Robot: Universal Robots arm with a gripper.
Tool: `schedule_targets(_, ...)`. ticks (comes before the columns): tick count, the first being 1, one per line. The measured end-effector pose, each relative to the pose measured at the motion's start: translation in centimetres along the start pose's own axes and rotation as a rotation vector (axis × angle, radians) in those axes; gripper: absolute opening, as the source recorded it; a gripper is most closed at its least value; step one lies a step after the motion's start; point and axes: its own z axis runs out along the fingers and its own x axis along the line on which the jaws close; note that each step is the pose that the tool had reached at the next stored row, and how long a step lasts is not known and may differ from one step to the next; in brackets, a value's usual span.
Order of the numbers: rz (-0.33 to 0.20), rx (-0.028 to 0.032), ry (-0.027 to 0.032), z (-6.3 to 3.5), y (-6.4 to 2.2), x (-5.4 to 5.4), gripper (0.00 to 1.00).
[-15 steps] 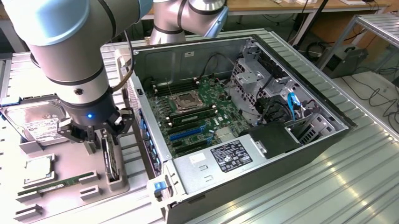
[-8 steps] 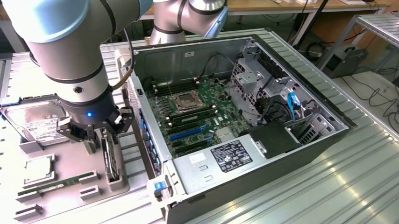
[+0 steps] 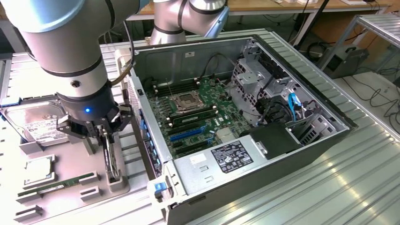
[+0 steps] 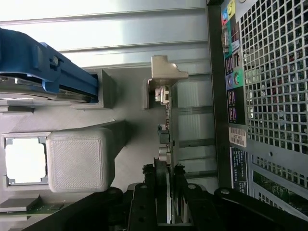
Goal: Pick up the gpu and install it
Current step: 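Pick up the gpu and move the gpu toward the slot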
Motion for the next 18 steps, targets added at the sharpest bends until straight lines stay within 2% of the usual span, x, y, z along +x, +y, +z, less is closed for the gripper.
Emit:
schedule_targets(2,0.000,0.0000,0.0000,-1.28,0.06,0.0,0.27)
schedule_targets(7,0.000,0.0000,0.0000,-2.70,0.14,-0.1,0.27)
schedule_targets(18,0.000,0.0000,0.0000,-3.20,0.27,-0.1,0.27)
